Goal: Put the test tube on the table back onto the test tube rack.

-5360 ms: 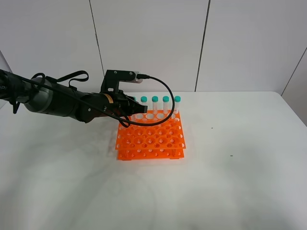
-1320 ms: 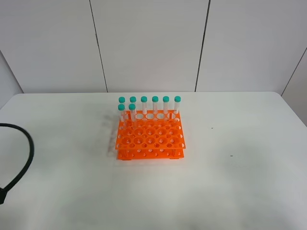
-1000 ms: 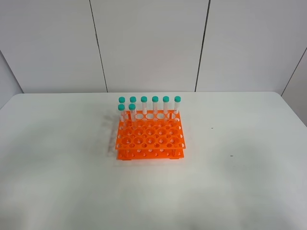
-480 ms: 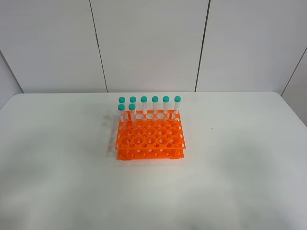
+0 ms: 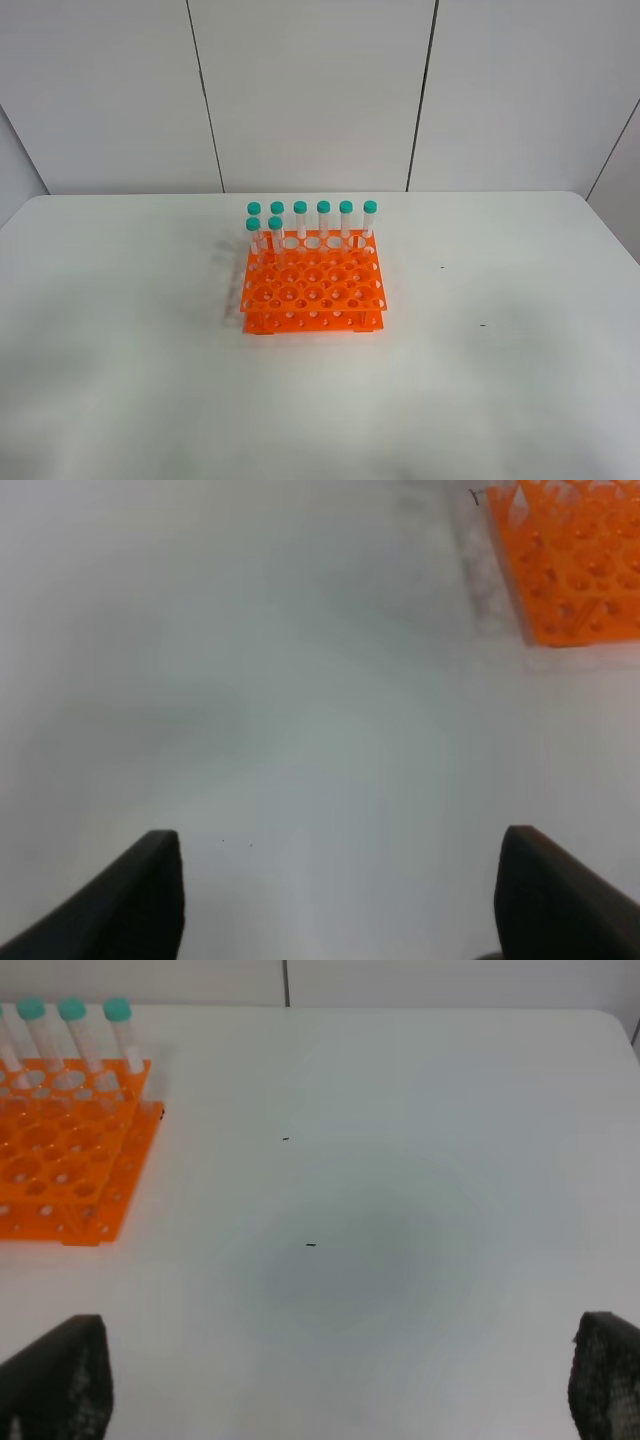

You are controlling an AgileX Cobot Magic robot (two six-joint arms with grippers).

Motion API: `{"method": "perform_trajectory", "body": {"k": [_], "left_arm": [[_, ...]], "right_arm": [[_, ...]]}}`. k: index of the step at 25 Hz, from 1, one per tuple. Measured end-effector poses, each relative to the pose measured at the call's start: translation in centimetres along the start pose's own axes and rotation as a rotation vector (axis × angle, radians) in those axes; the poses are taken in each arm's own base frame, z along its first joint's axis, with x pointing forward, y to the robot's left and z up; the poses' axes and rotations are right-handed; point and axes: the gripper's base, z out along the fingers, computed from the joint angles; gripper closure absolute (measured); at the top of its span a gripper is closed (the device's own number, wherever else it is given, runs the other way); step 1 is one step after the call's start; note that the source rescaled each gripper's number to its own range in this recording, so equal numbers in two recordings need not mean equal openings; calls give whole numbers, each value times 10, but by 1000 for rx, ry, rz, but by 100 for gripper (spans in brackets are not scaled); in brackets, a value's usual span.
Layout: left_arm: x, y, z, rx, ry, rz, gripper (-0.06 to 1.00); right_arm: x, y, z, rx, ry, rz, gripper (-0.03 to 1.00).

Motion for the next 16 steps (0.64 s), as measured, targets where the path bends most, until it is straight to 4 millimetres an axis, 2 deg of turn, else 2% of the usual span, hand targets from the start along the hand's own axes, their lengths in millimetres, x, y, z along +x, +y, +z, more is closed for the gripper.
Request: {"method": "perform_trajectory", "body": {"k": [16], "left_arm": [[0,0,0,0,0,0,-2]], "right_arm": [[0,0,0,0,0,0,-3]]}}
